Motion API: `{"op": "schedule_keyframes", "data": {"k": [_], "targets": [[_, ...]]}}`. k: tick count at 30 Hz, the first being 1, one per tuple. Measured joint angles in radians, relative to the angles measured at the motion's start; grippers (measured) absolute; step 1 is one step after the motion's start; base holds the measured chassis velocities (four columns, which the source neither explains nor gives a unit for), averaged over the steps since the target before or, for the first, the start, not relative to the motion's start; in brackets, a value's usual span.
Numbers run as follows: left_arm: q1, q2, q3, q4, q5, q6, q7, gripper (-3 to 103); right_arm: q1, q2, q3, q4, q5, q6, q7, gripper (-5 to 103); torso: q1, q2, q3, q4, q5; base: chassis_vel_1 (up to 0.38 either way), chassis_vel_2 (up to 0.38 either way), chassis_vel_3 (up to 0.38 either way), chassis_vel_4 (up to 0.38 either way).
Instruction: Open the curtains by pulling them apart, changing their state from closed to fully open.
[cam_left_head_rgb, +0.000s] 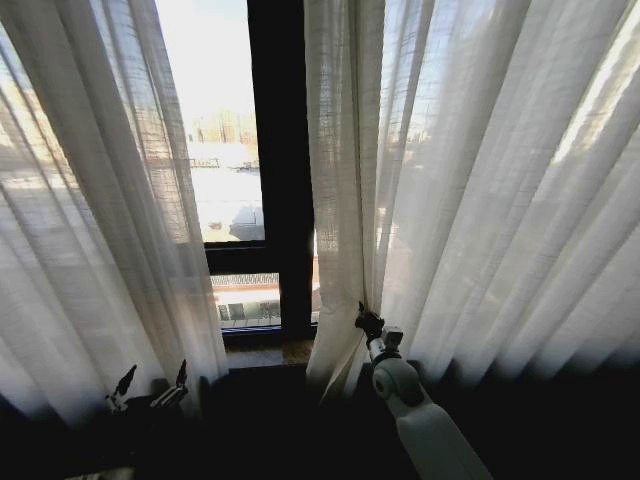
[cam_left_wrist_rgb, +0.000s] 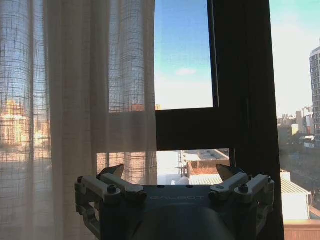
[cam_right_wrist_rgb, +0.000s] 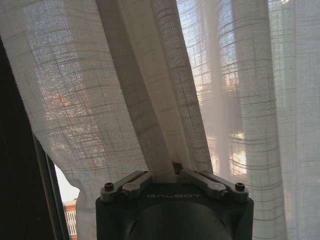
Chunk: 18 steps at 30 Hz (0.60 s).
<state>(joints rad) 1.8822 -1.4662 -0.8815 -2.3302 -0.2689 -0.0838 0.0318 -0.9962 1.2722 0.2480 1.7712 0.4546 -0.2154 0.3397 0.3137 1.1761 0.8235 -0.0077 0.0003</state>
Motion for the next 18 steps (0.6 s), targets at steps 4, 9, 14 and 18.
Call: {"op": "schedule_keyframes", "data": {"k": [4, 9, 14, 18], "targets": [[0.001, 0.001, 0.002, 0.0, -0.001, 0.0, 0.0, 100, -0.012, 0.004, 0.009, 0.001, -0.001, 0.008, -0.008, 0, 0.0, 0.0, 0.0, 0.0, -0.0001, -0.334, -0.35, 0.322, 0.359], [0.002, 0.001, 0.005, 0.001, -0.001, -0.001, 0.0, 100, -0.016, 0.004, 0.022, 0.003, -0.001, 0.012, -0.012, 0, 0.0, 0.0, 0.0, 0.0003, -0.0002, -0.342, -0.329, 0.345, 0.338], [0.001, 0.002, 0.009, 0.007, -0.001, -0.004, 0.0, 100, -0.023, 0.0, 0.037, 0.003, -0.001, 0.015, -0.017, 0, 0.0, 0.0, 0.0, 0.0001, 0.0002, -0.361, -0.344, 0.37, 0.34], [0.001, -0.001, 0.016, 0.011, -0.001, -0.007, 0.001, 100, -0.031, 0.0, 0.045, 0.001, -0.001, 0.018, -0.02, 0, 0.0, 0.0, 0.0, 0.0, -0.0002, -0.378, -0.371, 0.377, 0.374]]}}
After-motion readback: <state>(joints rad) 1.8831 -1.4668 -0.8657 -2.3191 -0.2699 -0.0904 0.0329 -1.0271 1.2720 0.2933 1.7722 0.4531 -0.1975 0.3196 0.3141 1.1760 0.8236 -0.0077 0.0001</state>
